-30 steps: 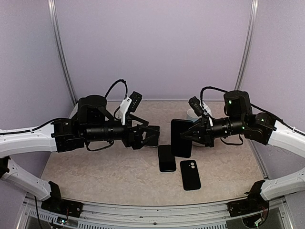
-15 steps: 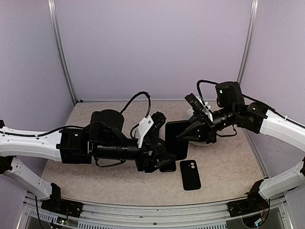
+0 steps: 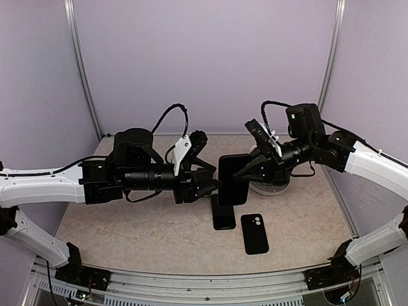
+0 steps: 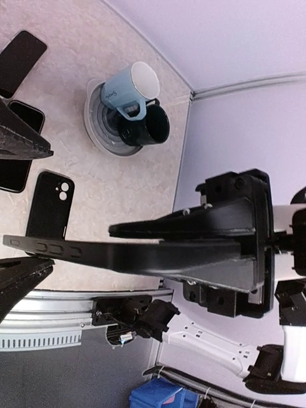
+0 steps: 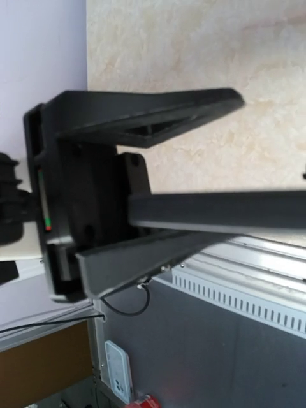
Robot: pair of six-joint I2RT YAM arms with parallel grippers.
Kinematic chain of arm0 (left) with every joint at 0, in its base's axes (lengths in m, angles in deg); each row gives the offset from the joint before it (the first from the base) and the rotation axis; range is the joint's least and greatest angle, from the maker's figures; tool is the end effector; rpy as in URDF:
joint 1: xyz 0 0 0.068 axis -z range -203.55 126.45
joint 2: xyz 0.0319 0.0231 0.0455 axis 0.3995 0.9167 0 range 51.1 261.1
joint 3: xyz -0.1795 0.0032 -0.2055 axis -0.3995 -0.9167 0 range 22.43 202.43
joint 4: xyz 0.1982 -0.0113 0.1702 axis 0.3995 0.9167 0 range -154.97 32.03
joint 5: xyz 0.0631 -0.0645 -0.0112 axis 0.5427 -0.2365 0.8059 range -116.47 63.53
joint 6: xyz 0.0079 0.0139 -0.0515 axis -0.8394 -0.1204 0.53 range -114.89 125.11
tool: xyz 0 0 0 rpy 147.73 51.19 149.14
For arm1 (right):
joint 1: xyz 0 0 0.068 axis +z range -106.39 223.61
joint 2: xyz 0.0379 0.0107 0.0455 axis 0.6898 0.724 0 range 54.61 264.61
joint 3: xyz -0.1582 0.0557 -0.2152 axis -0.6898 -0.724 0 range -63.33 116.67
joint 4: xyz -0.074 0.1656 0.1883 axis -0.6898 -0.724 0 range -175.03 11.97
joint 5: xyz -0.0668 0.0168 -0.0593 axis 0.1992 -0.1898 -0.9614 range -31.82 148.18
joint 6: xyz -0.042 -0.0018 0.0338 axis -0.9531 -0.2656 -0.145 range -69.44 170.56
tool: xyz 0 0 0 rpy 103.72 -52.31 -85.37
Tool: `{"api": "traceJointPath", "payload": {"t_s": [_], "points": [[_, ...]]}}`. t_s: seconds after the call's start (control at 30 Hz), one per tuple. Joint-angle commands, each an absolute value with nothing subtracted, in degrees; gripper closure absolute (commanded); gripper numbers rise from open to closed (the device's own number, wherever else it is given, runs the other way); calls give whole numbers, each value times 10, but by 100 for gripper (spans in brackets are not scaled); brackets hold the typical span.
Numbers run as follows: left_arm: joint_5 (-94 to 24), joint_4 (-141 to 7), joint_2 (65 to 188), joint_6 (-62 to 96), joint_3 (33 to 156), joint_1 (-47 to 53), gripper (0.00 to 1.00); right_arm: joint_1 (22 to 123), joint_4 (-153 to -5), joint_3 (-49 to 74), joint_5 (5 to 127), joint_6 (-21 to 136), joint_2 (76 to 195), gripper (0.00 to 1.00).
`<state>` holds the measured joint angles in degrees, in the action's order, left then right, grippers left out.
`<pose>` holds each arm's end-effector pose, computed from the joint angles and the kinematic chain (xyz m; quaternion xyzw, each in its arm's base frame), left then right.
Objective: Put the phone into the phone case
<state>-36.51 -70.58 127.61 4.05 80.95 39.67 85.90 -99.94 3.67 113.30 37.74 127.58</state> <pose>0.1372 -0.2853 0.3282 0.4594 0.6281 -0.3807 0.4995 0.1846 0.2074 0.3561 -0.5629 0.5629 0.4996 0.3416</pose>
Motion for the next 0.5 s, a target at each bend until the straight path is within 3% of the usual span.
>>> {"api": "traceJointPath", "payload": {"t_s": [0.0,0.1,0.23,0.4,0.43,0.47], "points": [[-510,-673,1318,-7,876,386,49,857,-1007,69,1140,368,1278,100],[-551,-659,1341,-9,877,383,55,855,-1021,78,1136,362,1277,100],[-554,-689,1340,-5,861,378,98,855,-1006,73,1140,377,1275,100],[-555,-689,1343,-1,861,369,98,854,-995,69,1133,384,1276,100],[-557,-692,1341,1,860,369,93,854,-993,69,1136,387,1277,100],[-557,-693,1341,2,859,369,76,853,-991,69,1137,389,1278,100]]}}
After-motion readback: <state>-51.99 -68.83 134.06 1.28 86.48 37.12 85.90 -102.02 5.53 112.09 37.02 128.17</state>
